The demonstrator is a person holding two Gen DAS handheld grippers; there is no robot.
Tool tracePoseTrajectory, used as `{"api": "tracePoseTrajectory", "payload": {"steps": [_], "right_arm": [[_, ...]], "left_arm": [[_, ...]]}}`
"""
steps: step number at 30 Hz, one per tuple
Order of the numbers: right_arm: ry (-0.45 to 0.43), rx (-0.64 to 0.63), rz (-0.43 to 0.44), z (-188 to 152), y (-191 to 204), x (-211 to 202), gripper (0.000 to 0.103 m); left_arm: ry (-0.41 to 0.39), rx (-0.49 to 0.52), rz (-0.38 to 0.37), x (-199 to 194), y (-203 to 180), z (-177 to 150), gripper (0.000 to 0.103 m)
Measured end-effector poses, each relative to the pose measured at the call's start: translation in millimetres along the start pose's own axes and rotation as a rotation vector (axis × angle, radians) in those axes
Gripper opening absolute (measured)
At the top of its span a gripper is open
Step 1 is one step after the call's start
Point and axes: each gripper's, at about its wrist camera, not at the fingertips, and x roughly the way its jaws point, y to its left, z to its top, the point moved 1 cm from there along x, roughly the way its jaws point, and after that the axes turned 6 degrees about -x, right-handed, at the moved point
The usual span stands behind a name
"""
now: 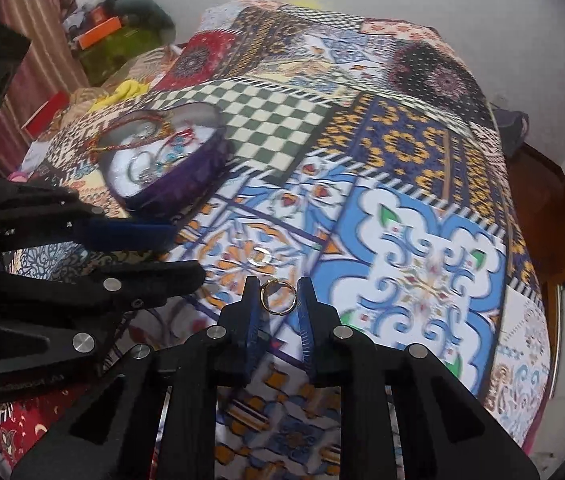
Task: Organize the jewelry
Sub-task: 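Move the right tool to the gold ring on the quilt and grasp it, then carry the gold ring in the right tool over the tin and release it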
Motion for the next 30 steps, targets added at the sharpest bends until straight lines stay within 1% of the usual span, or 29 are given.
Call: {"api": "tracePoseTrajectory", "payload": {"steps": [2, 5, 9, 11, 18, 21, 23, 25, 30], "right_arm": [[-0.011, 0.023, -0.009, -1.7, -8.0, -5.2, 0.017], [-0.035, 0.050, -0.031, -4.8, -21.2, -16.8, 0.017], [-0.069, 0.075, -0.047, -6.8, -34.2, -31.5, 0.017], [-0.078, 0.083, -0.043, -6.6, -37.1, -34.9, 0.017], [-0.095, 0.099, -0.039, -8.3, -40.0, -36.1, 0.017], [-0.092, 0.100, -0.040, -8.8, -38.9, -34.0, 0.017], [-0.090, 0.100, -0.038, -8.3, -38.1, -33.9, 0.017], [-0.092, 0.099, -0.039, -7.4, -37.5, -34.5, 0.017], [-0.098, 0.096, -0.045, -4.4, -33.5, -39.9, 0.017]], "left_arm": [[0.000, 0.013, 0.003, 2.5, -5.2, 2.3, 0.029], [-0.024, 0.028, 0.012, 5.1, -11.0, 4.5, 0.029], [-0.009, 0.053, 0.038, 18.8, -18.9, 8.6, 0.029], [-0.020, 0.068, 0.057, 21.2, -22.3, 9.3, 0.029], [-0.027, 0.069, 0.062, 27.3, -26.1, 12.1, 0.026], [-0.033, 0.076, 0.069, 29.1, -28.4, 12.3, 0.021], [-0.035, 0.072, 0.070, 29.6, -27.3, 12.7, 0.013], [-0.037, 0.066, 0.075, 29.6, -25.8, 12.2, 0.008], [-0.031, 0.048, 0.056, 24.6, -23.3, 11.8, 0.008]]}}
